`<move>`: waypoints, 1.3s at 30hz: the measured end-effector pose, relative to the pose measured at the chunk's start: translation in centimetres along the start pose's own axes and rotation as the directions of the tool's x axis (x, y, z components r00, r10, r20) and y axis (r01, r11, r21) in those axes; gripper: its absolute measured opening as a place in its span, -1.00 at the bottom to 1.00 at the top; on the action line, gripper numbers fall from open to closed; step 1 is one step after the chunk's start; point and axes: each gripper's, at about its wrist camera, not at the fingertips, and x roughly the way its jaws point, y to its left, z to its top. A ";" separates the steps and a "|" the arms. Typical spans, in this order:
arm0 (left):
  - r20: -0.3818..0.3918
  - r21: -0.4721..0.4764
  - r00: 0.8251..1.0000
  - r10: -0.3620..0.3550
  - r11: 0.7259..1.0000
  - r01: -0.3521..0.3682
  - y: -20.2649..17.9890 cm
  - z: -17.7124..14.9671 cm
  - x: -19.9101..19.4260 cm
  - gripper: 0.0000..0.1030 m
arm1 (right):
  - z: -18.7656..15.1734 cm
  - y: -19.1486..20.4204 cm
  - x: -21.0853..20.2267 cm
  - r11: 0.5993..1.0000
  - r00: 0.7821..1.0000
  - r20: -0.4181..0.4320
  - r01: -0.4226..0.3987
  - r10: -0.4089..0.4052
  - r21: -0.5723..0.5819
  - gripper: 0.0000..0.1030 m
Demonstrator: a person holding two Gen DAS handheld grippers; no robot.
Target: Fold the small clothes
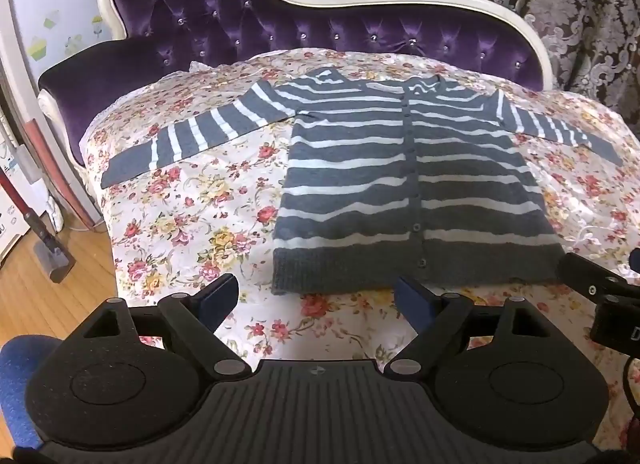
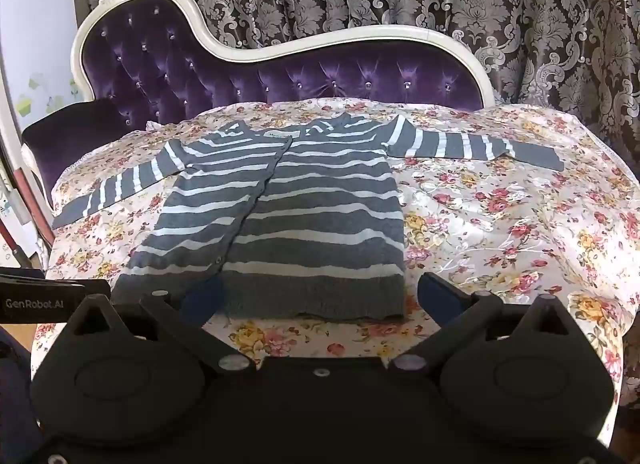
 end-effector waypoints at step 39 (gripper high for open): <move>-0.013 0.002 1.000 0.002 1.000 -0.002 0.2 0.0 0.4 0.65 | 0.1 0.6 0.5 1.000 0.999 -0.025 -0.021 0.021 -0.006 0.98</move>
